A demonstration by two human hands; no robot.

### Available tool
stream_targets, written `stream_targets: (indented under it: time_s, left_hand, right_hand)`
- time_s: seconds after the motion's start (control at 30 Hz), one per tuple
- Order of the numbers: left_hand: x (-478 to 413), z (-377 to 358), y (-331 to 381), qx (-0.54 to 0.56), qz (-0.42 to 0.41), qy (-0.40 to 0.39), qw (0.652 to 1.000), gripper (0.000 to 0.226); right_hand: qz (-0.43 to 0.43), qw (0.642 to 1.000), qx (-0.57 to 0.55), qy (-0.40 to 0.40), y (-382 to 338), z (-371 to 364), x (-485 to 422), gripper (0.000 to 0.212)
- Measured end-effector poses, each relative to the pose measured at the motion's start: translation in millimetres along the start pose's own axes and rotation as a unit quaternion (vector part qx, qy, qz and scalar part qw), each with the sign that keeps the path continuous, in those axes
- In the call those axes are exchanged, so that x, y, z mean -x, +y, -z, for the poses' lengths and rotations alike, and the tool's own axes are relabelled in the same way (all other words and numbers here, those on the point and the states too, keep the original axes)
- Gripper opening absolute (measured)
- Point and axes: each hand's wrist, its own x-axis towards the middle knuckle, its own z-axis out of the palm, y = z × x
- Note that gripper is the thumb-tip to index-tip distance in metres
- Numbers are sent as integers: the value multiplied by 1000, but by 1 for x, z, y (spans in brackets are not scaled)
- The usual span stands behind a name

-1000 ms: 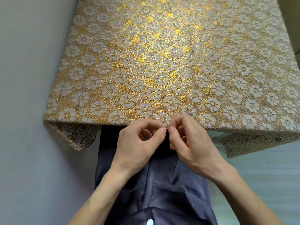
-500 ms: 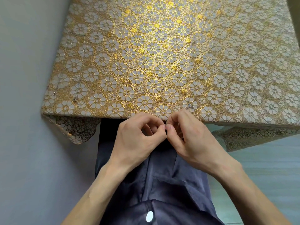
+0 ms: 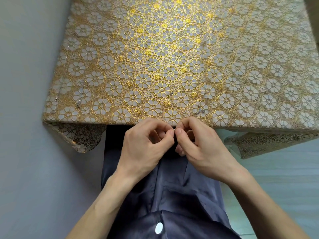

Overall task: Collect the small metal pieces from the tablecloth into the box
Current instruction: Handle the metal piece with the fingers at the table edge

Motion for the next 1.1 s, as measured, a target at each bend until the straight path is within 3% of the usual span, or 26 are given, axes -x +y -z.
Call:
stream_targets:
  time_s: [0.1,0.23,0.83,1.1]
  left_hand:
    - [0,0,-5,68,32,-17,997,7]
    - [1,-3,-9,91,42,-19,995,18]
    - [-5,5,-6,50,26,-48,997,6]
    - [-7,6,-9,66,34,-66,995,17]
  right_hand:
    - [-59,993,-101,-32,-6,2,0,13]
    - [-72,989,-122,-41,-9,3,0,13]
    - [-46,996,-55,-55,-6,11,-1,13]
    - [-30,997,-38,-60,-6,13,-1,15]
